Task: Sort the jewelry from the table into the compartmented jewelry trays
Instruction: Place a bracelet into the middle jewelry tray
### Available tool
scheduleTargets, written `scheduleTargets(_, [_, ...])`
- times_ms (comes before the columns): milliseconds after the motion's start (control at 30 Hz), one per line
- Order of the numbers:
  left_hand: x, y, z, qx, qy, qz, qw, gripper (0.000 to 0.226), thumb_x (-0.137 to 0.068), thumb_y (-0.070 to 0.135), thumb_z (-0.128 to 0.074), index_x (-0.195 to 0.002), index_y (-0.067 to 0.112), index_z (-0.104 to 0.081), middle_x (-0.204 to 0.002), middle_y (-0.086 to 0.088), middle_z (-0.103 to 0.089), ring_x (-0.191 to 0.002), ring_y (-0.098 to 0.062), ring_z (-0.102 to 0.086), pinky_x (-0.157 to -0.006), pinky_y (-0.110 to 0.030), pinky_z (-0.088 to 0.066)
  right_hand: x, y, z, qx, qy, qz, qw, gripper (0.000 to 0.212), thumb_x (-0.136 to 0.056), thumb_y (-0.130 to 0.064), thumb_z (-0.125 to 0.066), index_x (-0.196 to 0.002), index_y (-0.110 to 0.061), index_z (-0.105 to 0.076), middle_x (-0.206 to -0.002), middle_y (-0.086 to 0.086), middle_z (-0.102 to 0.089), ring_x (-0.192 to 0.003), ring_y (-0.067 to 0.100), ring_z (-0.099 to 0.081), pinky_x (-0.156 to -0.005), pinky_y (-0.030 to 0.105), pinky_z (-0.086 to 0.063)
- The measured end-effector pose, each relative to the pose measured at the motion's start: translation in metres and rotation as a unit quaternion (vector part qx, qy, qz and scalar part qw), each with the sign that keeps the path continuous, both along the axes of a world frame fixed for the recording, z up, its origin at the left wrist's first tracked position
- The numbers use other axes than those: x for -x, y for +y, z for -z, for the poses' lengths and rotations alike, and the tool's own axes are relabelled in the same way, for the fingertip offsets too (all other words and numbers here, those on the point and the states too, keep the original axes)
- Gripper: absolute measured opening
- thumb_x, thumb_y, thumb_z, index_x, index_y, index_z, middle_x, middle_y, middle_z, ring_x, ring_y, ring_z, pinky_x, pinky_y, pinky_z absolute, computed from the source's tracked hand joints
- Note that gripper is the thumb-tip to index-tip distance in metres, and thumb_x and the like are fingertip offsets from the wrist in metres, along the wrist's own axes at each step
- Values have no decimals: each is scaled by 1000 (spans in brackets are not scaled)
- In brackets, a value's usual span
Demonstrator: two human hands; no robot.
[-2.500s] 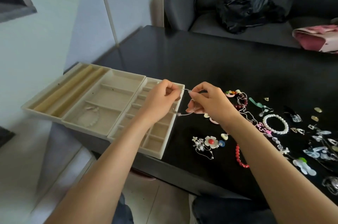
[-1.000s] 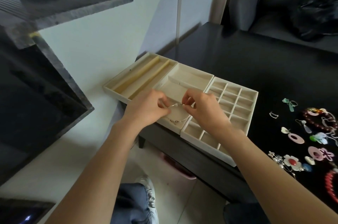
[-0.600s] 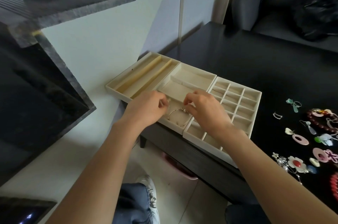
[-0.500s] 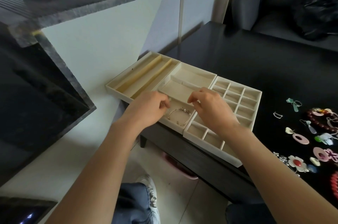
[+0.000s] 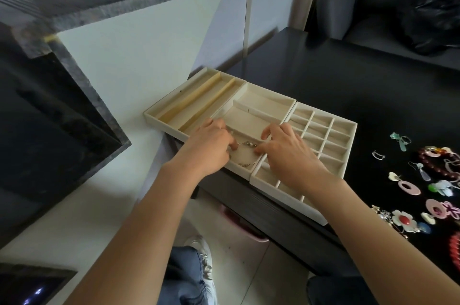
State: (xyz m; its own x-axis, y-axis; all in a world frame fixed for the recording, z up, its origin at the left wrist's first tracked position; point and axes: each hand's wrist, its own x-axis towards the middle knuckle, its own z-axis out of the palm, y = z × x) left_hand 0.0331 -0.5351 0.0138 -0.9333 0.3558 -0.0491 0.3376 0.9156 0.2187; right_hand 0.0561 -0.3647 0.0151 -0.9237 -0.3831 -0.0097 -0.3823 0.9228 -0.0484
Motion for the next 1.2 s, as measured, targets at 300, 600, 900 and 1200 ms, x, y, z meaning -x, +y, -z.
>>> scheduleTargets(300, [0, 3, 0, 10, 39, 44, 998, 42, -91, 4, -48, -124, 27, -61, -142, 9, -38, -130, -13, -28, -107, -32, -28, 1, 2, -3, 7, 17, -17, 1000, 43, -94, -6, -43, -130, -26, -54, -138, -5, -41, -126, 17, -32, -105, 32, -30])
scheduleTargets(600, [-1, 5, 2, 24, 61, 44, 997, 45, -90, 3, -48, -127, 25, -58, -141, 6, -39, -129, -15, -30, -107, -35, -30, 0, 2, -5, 43, 2, 4, 999, 44, -95, -2, -40, -130, -24, -56, -131, -6, -48, -122, 16, -38, -102, 30, -31])
scheduleTargets(900, [-15, 9, 5, 49, 57, 69, 995, 45, -88, 1, -51, -127, 23, -56, -134, 5, -52, -132, -11, -33, -108, -31, -23, -10, -3, -3, 2, -20, 11, 1000, 38, -95, -5, -43, -128, -20, -56, -129, -2, -52, -123, 17, -42, -106, 35, -35])
scheduleTargets(1200, [-41, 35, -28, -87, 59, -19, 994, 31, -93, 20, -50, -123, 22, -60, -123, 4, -60, -115, -17, -49, -98, -36, -35, -39, 30, -30, 182, -26, 146, 972, 46, -92, 2, -40, -133, -17, -53, -142, 2, -45, -127, 20, -45, -103, 32, -40])
